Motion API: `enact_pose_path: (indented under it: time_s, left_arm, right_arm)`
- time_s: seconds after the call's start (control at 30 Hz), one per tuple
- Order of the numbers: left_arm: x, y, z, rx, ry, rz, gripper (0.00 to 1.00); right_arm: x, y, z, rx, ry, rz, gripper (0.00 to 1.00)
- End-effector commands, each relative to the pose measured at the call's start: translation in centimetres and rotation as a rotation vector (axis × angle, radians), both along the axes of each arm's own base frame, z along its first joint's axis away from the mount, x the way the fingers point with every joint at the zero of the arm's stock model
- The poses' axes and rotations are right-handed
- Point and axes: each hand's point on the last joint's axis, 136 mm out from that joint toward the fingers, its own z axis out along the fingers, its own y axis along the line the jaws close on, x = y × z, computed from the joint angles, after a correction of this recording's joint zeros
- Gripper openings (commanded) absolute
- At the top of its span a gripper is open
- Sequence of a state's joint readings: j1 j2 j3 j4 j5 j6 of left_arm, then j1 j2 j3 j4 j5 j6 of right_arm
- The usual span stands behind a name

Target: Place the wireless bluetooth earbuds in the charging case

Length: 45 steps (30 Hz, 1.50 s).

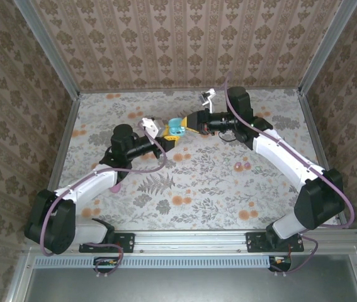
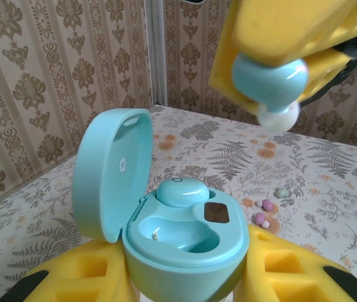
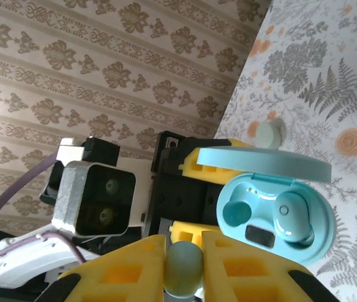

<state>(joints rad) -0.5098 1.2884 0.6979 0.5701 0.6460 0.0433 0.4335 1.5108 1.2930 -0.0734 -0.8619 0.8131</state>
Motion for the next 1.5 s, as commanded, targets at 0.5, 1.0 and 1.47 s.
enact_pose_path:
  time_s: [0.5, 1.0, 1.47]
  left_arm:
    - [-0.4, -0.8, 2.5, -0.033, -0.088, -0.036, 0.22]
    - [-0.3, -0.9, 2.6, -0.033, -0.087, -0.039, 0.22]
    - [-0.2, -0.7, 3.2, -0.045, -0.094, -0.024, 0.22]
  right_arm:
    - [0.9, 2.3, -0.7, -0.087, -0.064, -0.027, 0.21]
    - [1.5, 2.8, -1.3, -0.104, -0.061, -0.05, 0.21]
    - [0.9, 2.9, -3.3, -0.226, -0.065, -0.057, 0.22]
